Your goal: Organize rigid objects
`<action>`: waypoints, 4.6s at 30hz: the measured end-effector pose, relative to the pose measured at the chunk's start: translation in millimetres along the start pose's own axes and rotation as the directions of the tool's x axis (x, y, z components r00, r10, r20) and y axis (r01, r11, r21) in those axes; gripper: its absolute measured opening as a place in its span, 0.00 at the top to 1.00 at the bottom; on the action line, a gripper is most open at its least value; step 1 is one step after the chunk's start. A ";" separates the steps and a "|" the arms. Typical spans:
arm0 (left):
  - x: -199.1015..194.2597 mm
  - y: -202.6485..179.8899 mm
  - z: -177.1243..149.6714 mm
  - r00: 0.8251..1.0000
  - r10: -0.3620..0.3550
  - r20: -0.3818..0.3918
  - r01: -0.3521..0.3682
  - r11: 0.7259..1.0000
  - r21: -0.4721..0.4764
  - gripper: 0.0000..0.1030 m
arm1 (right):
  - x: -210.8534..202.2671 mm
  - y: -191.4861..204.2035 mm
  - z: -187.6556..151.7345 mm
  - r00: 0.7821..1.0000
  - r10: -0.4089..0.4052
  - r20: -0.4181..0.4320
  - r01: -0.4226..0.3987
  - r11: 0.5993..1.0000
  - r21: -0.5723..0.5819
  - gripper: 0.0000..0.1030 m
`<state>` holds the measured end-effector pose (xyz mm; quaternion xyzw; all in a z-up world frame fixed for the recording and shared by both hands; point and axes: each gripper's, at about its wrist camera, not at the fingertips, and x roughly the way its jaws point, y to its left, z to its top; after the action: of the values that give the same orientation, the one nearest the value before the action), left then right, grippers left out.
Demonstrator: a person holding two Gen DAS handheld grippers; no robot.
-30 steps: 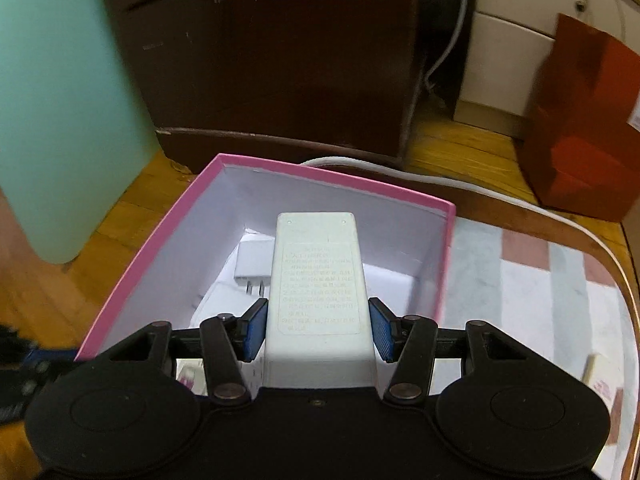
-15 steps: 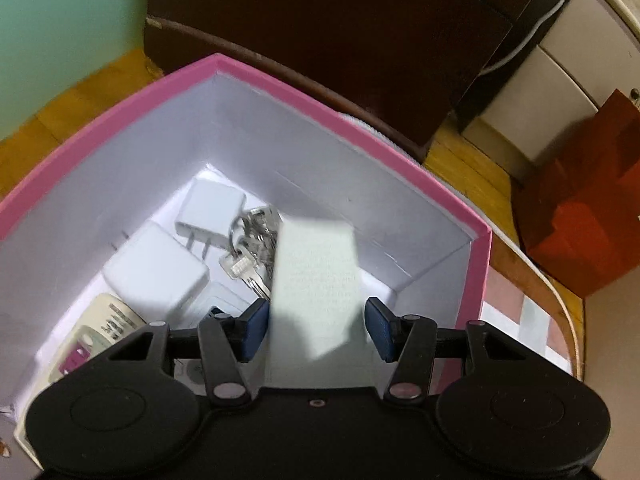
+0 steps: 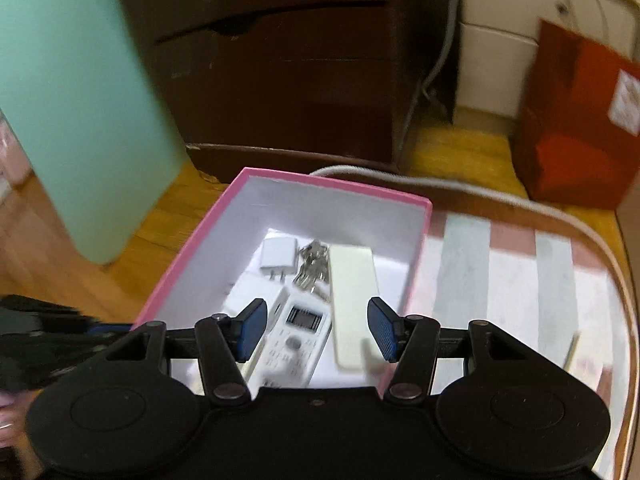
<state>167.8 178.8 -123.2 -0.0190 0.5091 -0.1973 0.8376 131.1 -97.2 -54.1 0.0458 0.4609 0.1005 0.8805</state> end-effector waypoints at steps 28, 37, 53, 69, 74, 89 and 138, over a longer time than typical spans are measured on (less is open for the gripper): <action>3.1 -3.7 -0.5 1.000 0.022 -0.007 -0.022 1.000 0.011 0.95 | 66.6 -242.6 -82.1 0.917 -0.340 -0.209 0.399 0.794 0.458 0.27; 3.2 -4.2 -0.3 1.000 0.022 -0.007 -0.022 1.000 0.008 0.95 | 66.1 -220.9 -83.9 0.910 -0.401 -0.104 0.409 0.829 0.381 0.40; 3.0 -0.4 -0.2 1.000 0.013 -0.008 -0.013 1.000 -0.001 0.95 | -12.0 -94.9 -66.4 0.958 -0.208 0.198 0.156 0.955 0.251 0.41; 2.5 2.7 -0.8 1.000 -0.002 -0.007 0.002 1.000 -0.010 0.94 | 24.9 27.0 -57.2 0.994 0.018 0.104 -0.006 0.994 -0.111 0.41; 2.7 5.4 -1.0 1.000 -0.013 -0.009 0.012 1.000 -0.020 0.94 | 65.6 45.7 -59.6 0.997 -0.080 0.010 0.080 0.959 -0.270 0.41; 2.4 6.9 -2.2 1.000 -0.018 -0.005 0.018 1.000 -0.024 0.94 | 81.6 57.4 -72.6 0.985 -0.158 -0.069 0.128 0.935 -0.330 0.41; -43.7 -39.4 -0.9 0.987 0.159 0.028 -0.160 0.987 0.030 0.78 | -47.4 -1.2 -79.8 0.988 0.019 0.153 -0.002 0.994 -0.110 0.30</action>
<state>137.1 157.9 -77.5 0.0329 0.4950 -0.1374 0.8573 39.4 -109.8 -61.8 0.0075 0.3850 0.1264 0.9142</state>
